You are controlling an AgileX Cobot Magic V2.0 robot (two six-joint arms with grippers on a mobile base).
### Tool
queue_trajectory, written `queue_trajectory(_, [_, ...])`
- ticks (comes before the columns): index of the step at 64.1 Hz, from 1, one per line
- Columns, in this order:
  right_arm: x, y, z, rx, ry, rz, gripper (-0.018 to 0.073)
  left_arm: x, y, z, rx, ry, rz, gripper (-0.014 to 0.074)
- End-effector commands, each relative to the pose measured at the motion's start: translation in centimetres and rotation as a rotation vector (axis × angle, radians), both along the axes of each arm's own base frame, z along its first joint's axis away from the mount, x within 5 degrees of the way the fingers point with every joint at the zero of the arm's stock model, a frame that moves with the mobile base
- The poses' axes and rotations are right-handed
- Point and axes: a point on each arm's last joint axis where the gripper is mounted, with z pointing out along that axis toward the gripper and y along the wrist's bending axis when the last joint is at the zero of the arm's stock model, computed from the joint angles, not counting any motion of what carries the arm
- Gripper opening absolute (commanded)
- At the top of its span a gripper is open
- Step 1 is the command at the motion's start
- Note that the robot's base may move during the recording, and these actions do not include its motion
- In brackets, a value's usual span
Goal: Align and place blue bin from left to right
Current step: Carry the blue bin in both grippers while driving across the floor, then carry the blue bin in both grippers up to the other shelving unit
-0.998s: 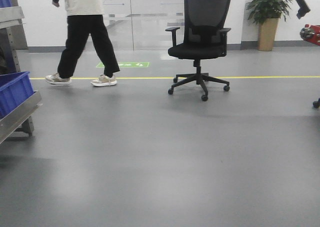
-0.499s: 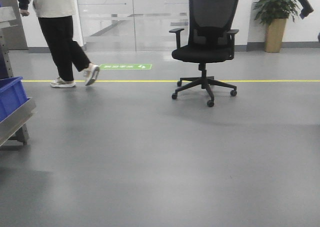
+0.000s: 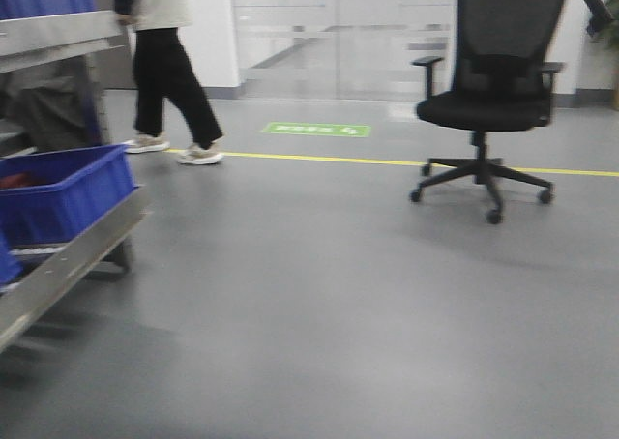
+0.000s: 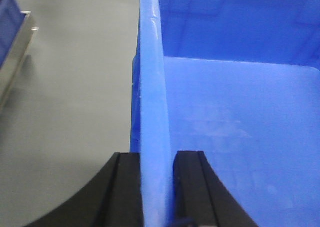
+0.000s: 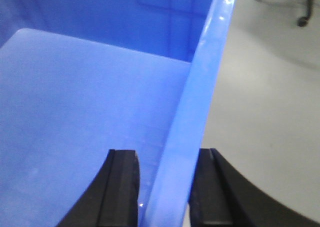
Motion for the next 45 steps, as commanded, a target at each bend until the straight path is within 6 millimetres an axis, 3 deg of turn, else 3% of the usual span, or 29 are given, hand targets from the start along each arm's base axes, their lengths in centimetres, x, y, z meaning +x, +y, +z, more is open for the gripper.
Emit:
queue_trajectory(1, [-0.52, 0.42, 1.86, 0.061, -0.122, 0.017, -0.0069, -0.87, -0.62, 1.86, -0.062, -0.114, -0.046, -0.0017])
queue_trajectory(45, [-0.51, 0.42, 1.87, 0.061, -0.123, 0.017, -0.0069, -0.87, -0.62, 1.86, -0.062, -0.114, -0.046, -0.0017])
